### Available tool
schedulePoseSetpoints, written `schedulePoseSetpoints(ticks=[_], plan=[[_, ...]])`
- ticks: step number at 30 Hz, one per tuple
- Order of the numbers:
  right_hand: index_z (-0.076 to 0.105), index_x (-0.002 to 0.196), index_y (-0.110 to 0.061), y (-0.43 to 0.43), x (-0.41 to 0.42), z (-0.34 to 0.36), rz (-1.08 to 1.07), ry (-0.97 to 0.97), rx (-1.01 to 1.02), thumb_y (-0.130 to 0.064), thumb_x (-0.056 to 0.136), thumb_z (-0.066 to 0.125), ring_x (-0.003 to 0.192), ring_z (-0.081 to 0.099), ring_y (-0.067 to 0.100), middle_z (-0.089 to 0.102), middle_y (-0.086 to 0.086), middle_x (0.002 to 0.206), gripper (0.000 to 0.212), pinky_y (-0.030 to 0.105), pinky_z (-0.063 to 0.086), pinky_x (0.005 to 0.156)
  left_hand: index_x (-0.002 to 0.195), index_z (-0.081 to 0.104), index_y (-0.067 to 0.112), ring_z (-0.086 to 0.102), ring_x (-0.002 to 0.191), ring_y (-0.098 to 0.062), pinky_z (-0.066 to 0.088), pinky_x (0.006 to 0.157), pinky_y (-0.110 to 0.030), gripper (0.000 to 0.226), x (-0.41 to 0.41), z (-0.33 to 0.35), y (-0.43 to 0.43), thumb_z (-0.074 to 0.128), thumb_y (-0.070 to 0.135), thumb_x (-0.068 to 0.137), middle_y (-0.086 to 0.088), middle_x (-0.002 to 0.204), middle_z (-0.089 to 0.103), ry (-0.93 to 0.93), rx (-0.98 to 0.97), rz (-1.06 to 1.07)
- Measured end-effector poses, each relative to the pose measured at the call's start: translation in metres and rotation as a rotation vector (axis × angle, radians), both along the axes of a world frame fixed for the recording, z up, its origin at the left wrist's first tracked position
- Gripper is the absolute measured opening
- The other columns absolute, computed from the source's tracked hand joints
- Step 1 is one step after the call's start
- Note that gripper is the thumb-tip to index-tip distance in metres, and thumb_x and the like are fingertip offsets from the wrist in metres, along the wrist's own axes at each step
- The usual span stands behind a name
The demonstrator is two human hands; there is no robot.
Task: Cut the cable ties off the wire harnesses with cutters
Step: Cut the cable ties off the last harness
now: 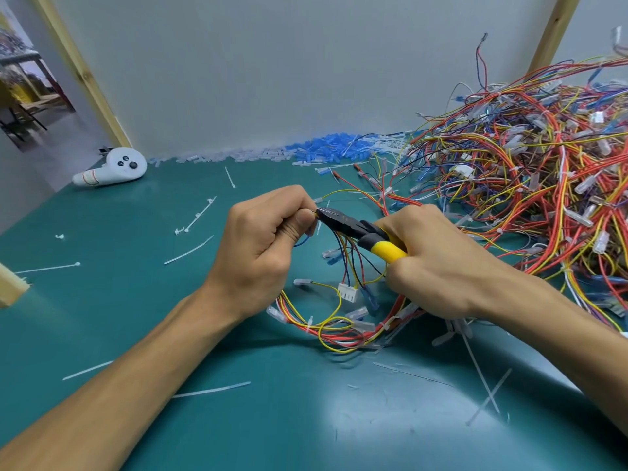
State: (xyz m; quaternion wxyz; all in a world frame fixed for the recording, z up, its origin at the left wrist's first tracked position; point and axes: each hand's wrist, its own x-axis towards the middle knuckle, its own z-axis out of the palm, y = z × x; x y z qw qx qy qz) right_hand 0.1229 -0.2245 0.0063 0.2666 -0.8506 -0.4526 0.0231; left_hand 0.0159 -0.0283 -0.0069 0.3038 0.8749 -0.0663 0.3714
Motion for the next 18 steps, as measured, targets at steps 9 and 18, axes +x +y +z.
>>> schedulePoseSetpoints(ticks=[9, 18], plan=[[0.030, 0.063, -0.015, 0.003, -0.005, -0.004, 0.011, 0.035, 0.080, -0.015, 0.053, 0.048, 0.055, 0.019, 0.019, 0.025, 0.003, 0.055, 0.021, 0.038, 0.016, 0.047, 0.077, 0.056, 0.002, 0.039, 0.061, -0.009, 0.030, 0.059, -0.021, 0.029, 0.000, 0.001, -0.001, 0.051, 0.009, 0.104, 0.007, 0.065, 0.044, -0.001, -0.040, -0.010], [0.039, 0.070, -0.014, -0.001, 0.010, 0.005, -0.195, -0.022, 0.377, -0.018, 0.061, 0.054, 0.059, 0.031, 0.024, 0.038, 0.005, 0.061, 0.018, 0.041, 0.029, 0.053, 0.079, 0.058, 0.007, 0.031, 0.055, -0.016, 0.025, 0.054, -0.031, 0.031, 0.003, 0.001, 0.007, 0.051, 0.020, 0.106, 0.006, 0.060, 0.040, 0.010, -0.265, 0.032]])
